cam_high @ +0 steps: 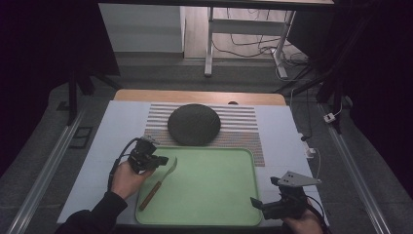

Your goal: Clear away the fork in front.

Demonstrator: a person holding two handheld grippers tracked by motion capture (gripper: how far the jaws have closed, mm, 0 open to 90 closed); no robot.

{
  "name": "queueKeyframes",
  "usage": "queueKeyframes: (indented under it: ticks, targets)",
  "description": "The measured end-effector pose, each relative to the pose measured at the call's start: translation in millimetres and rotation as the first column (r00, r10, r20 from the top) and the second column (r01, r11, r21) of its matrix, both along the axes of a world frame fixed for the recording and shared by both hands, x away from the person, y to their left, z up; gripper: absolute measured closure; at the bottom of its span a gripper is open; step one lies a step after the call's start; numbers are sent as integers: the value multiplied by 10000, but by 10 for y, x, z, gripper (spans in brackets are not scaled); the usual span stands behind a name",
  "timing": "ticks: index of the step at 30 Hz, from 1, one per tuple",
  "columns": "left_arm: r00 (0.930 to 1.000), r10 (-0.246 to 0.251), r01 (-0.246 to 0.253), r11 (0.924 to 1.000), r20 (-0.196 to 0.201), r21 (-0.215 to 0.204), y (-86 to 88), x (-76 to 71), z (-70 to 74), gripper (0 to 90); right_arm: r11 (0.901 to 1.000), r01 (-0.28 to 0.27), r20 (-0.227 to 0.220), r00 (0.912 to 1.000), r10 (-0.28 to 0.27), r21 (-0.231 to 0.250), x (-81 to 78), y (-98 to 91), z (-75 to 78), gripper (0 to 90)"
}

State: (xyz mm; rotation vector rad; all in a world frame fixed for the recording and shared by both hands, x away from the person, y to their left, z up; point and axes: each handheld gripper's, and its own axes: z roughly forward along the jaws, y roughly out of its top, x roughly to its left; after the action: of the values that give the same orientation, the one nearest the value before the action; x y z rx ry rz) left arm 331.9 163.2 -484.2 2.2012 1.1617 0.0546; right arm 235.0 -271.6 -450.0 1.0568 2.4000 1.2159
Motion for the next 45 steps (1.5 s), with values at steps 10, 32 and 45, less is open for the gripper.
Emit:
queueKeyframes:
  ticks: [10, 32, 45]
  targets:
    - [9993, 223, -221, 9997, -297, 60, -25, 181, -159, 885, 10000, -1, -88, 10000, 1, 12, 10, 1, -6, 0]
    - [9953, -844, 851, 9963, -470, 134, -357, 70, -175, 885, 10000, -58, -141, 9999, 57, -20, 14, 6, -9, 0]
    - [9780, -2023, 2022, 9793, -507, -70, -646, -40, -160, 885, 10000, -49, -182, 9998, 48, -33, 16, 7, -10, 0]
